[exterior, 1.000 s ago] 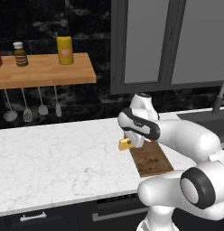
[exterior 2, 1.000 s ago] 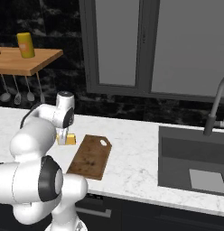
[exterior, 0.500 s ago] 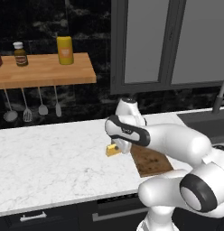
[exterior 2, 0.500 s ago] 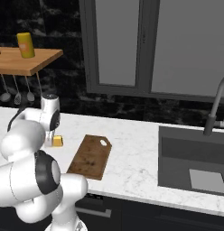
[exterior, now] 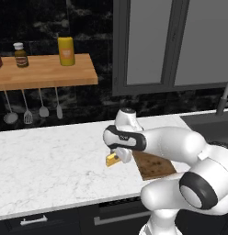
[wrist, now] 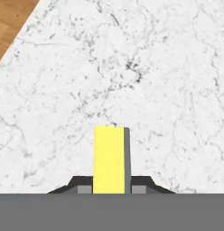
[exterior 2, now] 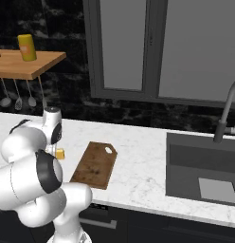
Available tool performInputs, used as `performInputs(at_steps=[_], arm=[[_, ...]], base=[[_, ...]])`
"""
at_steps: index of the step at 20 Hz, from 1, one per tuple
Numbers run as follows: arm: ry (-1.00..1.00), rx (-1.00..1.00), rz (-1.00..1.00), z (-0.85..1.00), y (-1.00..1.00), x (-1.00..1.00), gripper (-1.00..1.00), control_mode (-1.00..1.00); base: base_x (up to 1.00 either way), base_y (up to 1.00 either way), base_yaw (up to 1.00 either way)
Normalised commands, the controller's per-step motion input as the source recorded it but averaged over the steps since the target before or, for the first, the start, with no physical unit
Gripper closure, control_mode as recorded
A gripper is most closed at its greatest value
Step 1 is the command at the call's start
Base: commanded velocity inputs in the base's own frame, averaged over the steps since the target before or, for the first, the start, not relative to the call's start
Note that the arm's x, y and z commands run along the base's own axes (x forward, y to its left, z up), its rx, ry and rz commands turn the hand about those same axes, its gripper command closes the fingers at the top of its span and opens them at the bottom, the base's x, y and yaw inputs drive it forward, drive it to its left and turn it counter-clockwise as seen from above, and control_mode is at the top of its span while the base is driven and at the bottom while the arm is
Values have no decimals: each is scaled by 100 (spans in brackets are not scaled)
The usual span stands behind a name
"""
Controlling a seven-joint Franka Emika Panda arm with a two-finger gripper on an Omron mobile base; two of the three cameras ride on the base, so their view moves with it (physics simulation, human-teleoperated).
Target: Pick up the sponge from the counter and clean the cutting board by briefly scrubbing or pressing down on the cutting board. Once finished, release the sponge.
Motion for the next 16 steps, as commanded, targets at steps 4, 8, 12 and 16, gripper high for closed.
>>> performInputs(at_steps=[4,8,12,16], arm=[[0,0,8,-25,10,0,100,-100],[0,0,7,-22,18,0,-100,-100],[0,0,6,-3,14,0,-100,-100],[0,0,5,0,1,0,-100,-100]], base=[[0,0,0],[0,0,0],[0,0,0],[0,0,0]])
